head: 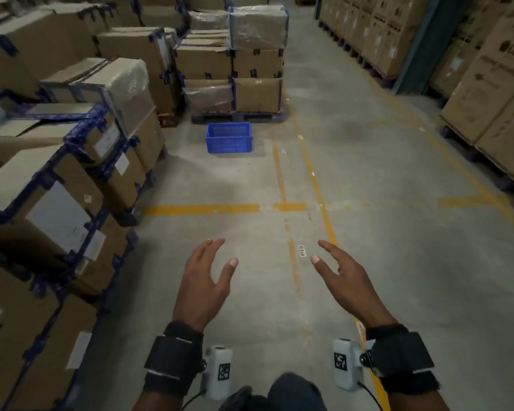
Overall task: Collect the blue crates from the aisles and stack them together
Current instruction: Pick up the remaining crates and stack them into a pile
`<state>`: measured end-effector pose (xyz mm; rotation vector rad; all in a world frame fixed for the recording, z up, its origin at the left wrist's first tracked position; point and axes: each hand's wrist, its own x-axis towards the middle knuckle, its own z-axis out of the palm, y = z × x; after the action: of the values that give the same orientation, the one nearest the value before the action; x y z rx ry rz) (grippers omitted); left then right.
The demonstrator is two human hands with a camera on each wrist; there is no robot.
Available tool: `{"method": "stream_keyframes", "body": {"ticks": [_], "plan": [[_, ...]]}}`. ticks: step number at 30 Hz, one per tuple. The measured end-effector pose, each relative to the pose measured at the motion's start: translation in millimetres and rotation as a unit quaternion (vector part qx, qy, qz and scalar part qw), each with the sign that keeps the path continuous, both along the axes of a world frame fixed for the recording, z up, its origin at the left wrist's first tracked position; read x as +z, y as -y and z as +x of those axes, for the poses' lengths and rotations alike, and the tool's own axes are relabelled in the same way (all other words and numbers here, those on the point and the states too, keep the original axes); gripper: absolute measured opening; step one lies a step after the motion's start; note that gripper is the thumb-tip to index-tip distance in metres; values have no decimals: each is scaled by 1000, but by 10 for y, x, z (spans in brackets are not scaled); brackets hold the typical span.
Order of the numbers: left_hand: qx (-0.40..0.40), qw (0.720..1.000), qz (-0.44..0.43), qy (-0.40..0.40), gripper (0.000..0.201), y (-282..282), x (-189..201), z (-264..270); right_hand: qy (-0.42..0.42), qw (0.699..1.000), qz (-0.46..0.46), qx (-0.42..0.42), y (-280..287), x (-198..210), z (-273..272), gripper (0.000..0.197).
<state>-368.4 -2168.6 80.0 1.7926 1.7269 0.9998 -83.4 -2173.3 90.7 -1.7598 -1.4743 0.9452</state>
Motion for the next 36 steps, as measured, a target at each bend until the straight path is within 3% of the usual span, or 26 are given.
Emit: {"method": "stream_keyframes", "body": {"ticks": [8, 15, 23, 30, 36], "plan": [[-5, 1000, -9, -15, 48, -2471, -207, -234, -2, 1000, -9, 9, -2480, -269, -272, 50], [9, 1000, 1, -19, 53, -4568, -107, -346, -2, 999, -20, 50, -4679, -228, -462, 52], [72, 997, -18, 2, 51, -6885, -283, -1001, 9, 996, -26, 80, -7198, -328, -1105, 51], [72, 997, -27, 16, 53, -9103, -382, -1641, 11, 997, -31, 72, -9270, -410, -1704, 53], [14, 999, -30, 0, 52, -10979, -145, -1683, -15, 999, -28, 11, -10751, -276, -1735, 52]]}}
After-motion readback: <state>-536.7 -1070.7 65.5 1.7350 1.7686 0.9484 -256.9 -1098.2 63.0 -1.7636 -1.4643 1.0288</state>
